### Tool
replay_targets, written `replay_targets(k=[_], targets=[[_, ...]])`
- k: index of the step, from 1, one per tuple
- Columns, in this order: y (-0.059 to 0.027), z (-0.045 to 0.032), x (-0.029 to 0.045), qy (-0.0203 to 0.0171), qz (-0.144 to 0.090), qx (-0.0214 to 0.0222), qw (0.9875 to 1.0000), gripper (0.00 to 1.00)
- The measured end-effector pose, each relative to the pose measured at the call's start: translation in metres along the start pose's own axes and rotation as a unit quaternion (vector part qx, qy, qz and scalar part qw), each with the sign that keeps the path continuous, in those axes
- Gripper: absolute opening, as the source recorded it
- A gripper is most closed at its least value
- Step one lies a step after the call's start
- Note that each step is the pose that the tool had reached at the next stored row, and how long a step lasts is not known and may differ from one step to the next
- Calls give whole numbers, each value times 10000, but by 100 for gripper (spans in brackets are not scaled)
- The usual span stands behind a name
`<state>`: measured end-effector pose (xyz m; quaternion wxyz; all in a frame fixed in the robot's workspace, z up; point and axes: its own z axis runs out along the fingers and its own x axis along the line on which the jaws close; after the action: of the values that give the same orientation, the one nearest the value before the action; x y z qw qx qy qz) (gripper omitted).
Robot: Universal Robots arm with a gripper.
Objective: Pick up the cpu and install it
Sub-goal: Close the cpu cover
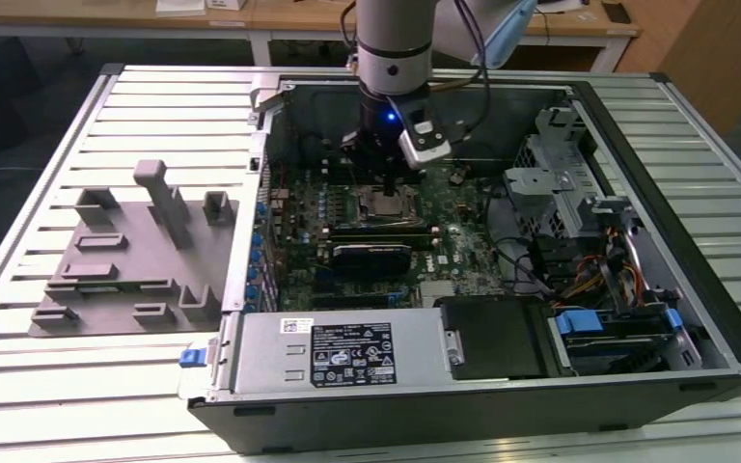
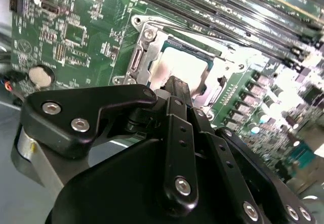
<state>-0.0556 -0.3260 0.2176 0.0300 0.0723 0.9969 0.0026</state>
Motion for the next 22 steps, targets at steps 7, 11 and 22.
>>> replay_targets(k=[7, 11, 22], targets=[[-29, 21, 19, 10, -183, -2, 9998, 11], [-52, 33, 68, 10, -183, -2, 9998, 11], [-78, 79, 248, 10, -182, 0, 9998, 11]])
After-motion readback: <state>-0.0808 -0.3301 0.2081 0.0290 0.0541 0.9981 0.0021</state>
